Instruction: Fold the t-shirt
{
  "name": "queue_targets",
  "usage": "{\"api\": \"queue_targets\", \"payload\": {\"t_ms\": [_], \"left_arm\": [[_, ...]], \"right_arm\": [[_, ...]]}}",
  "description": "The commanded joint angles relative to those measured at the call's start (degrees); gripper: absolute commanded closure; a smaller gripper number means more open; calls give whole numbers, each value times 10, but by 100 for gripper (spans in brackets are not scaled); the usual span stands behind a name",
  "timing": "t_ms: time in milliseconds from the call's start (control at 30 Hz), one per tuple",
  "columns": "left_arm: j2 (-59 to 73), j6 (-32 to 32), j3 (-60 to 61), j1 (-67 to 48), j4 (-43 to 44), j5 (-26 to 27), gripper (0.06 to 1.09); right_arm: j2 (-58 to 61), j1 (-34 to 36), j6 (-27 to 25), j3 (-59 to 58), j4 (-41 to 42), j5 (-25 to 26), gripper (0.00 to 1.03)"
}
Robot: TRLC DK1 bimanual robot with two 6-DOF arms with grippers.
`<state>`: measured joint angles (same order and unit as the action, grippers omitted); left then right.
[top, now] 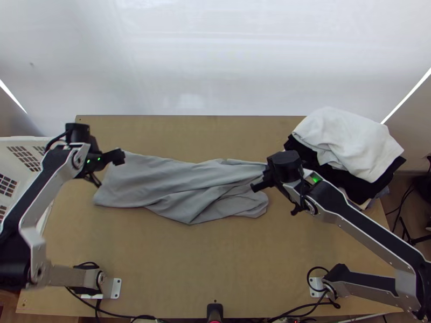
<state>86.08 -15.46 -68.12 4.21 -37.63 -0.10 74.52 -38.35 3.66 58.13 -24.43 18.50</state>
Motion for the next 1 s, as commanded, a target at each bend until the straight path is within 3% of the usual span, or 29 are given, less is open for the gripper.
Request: {"api": "queue_targets", "payload": {"t_ms": [0, 200, 500, 567, 633, 733, 967], "left_arm": [[117, 32, -67, -2, 46, -12, 10], [210, 95, -110, 18, 116, -12, 10], [293, 105, -152, 16, 126, -10, 11], [291, 100, -150, 13, 123, -11, 23], [284, 98, -143, 11, 125, -11, 45], [281, 108, -141, 8, 128, -12, 104], [190, 103, -105, 11, 101, -10, 105]], "right_arm": [[-26, -4, 9, -20, -19, 0, 100], [-24, -7, 7, -14, 3, 0, 100], [-8, -6, 7, 1, 10, 0, 100], [-7, -6, 7, 1, 10, 0, 100], [-5, -5, 7, 2, 13, 0, 100], [-3, -4, 8, 4, 14, 0, 100], [3, 2, 8, 4, 14, 0, 100]]}}
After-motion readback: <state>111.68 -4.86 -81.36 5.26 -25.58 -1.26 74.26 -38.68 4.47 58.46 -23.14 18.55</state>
